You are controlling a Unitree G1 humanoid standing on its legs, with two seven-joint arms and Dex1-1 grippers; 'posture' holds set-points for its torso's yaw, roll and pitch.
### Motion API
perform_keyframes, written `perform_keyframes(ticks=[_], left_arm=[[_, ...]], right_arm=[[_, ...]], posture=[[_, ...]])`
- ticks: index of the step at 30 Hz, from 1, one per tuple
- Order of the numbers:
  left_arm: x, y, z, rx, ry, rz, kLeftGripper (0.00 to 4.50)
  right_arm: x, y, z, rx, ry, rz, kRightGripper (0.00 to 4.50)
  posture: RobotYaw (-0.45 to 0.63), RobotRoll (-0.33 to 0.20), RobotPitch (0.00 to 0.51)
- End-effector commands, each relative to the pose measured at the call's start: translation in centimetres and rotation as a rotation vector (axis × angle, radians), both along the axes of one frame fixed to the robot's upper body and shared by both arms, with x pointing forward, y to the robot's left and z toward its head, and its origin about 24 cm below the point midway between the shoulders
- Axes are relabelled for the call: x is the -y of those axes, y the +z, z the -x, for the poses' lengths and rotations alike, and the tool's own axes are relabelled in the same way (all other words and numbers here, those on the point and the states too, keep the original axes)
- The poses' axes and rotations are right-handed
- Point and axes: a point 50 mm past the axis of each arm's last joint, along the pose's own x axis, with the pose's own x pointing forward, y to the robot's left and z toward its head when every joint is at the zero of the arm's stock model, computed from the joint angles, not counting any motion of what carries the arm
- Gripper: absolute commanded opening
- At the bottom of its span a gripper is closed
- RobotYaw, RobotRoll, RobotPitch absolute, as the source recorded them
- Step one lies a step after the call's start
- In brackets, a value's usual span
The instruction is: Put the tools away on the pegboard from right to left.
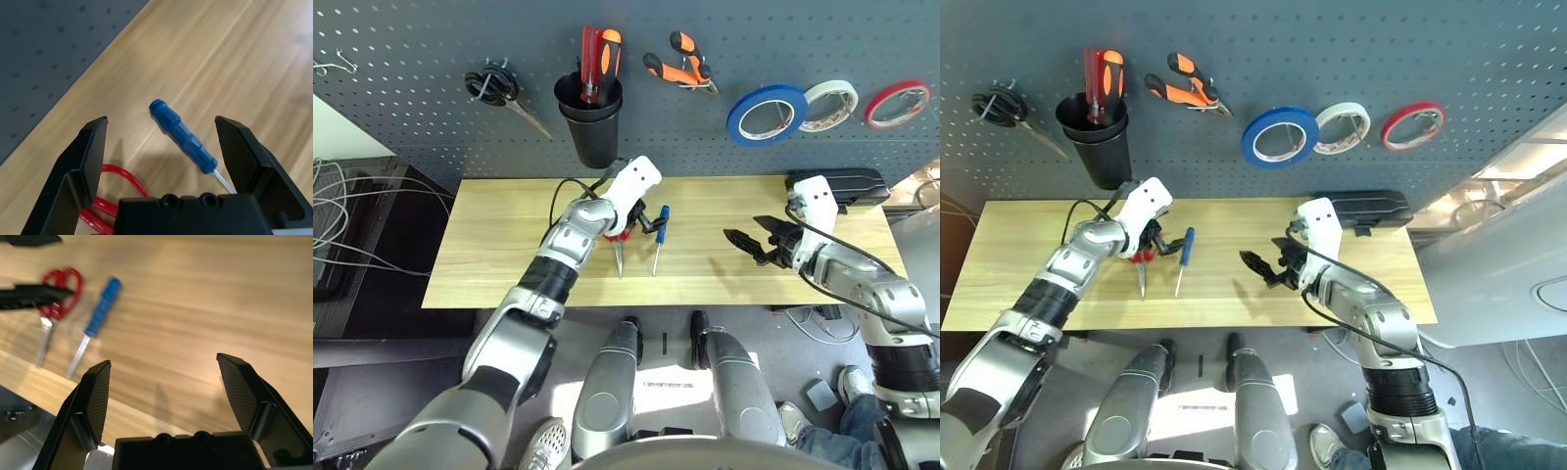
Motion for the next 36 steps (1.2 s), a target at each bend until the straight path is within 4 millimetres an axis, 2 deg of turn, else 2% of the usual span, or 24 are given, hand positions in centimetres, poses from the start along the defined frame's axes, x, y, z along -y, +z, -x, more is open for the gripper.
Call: perform_keyframes(ticks=[1, 5, 7, 12, 24, 28, 36], left_arm=[[0.0, -1.8, 0.3, -0.083, 0.052, 0.003, 4.50], [0.3, -2.7, 0.6, -0.158, 0.068, -0.020, 4.50], [0.9, -2.7, 0.7, -0.149, 0.025, -0.006, 4.50], [1.4, -3.4, 0.8, -0.192, 0.052, -0.018, 4.50], [4.5, -4.7, 1.2, -0.266, 0.002, -0.010, 4.50], [4.6, -5.4, 1.4, -0.259, 0.012, -0.028, 3.60], [2.9, -6.6, 1.7, -0.274, 0.089, -0.084, 0.94]], right_arm=[[-0.5, -1.1, 0.0, 0.005, 0.038, 0.054, 4.48], [-1.0, -1.0, -0.2, 0.037, 0.056, 0.066, 4.48], [-1.2, -0.9, -0.3, 0.039, 0.067, 0.066, 4.48], [-2.1, -1.0, -0.4, 0.063, 0.134, 0.137, 4.48], [-2.8, 0.0, -0.8, 0.122, 0.126, 0.126, 4.48], [-2.8, 0.5, -0.8, 0.144, 0.118, 0.124, 4.50], [-2.8, 1.6, -1.6, 0.193, 0.112, 0.124, 4.50]], posture=[[0.11, 0.000, 0.339], [0.11, 0.000, 0.343], [0.11, 0.000, 0.344], [0.10, 0.000, 0.353], [0.06, 0.000, 0.354], [0.05, 0.000, 0.354], [0.07, 0.000, 0.348]])
